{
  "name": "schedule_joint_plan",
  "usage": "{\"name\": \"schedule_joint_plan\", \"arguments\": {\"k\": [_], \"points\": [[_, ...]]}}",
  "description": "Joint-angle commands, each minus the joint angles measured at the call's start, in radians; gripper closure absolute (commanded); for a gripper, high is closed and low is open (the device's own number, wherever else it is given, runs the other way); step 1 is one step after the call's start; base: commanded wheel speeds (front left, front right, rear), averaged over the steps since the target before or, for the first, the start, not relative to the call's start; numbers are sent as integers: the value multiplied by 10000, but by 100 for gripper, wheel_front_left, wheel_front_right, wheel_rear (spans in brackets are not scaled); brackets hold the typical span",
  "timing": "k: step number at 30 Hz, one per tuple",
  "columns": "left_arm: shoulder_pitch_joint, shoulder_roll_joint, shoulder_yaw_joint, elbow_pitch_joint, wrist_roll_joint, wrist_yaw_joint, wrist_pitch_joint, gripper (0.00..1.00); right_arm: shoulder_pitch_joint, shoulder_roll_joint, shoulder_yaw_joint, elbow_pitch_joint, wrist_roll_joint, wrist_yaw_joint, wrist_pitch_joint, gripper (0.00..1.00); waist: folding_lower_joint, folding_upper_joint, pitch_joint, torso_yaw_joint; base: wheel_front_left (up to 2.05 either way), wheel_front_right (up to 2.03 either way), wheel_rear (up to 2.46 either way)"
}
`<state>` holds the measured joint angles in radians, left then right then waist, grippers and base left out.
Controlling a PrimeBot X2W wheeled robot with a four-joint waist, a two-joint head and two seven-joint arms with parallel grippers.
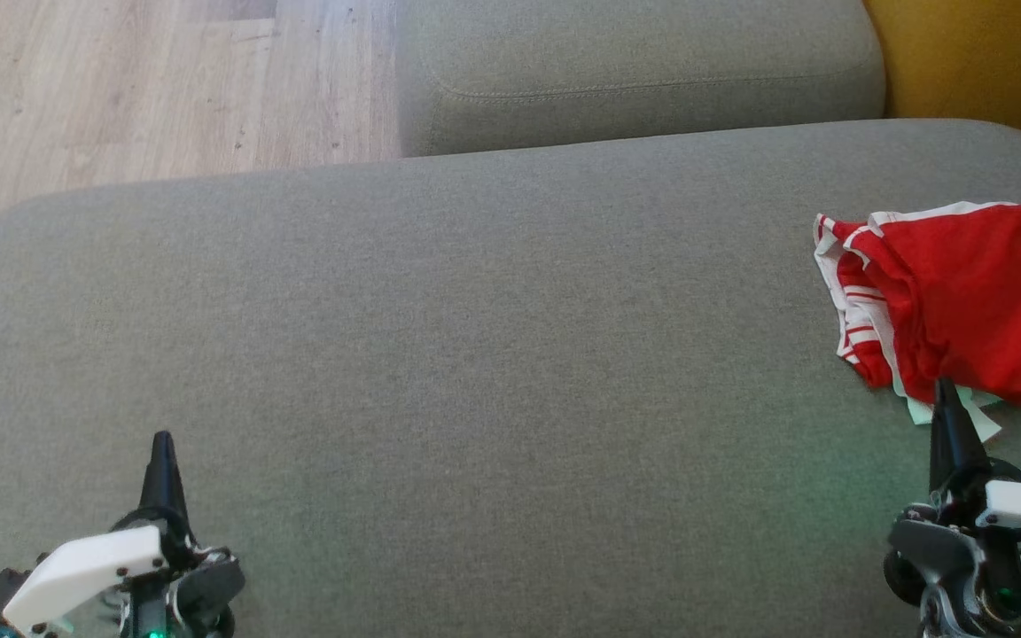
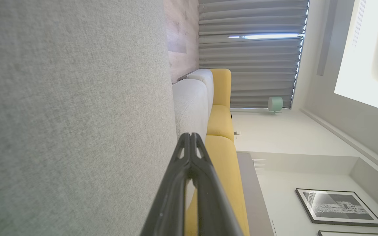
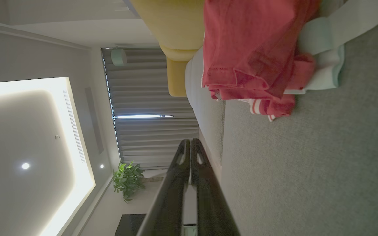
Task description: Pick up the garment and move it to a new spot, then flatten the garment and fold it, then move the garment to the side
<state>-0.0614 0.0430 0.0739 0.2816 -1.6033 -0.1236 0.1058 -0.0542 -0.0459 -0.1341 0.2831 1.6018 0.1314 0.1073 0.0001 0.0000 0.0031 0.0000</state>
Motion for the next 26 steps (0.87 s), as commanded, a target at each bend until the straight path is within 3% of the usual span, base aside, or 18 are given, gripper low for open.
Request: {"name": "schedule_joint_plan", "arguments": {"k": [1,26], "points": [[-467,72,395,-363,-56,-71,72,100,-537,-49,200,-383,65,-7,61,100,-1,0,0,0,0,0,0],[-466,72,395,-363,-56,-71,72,100,-538,-47,197,-383,63,-7,64,100,-1,0,0,0,0,0,0]]}}
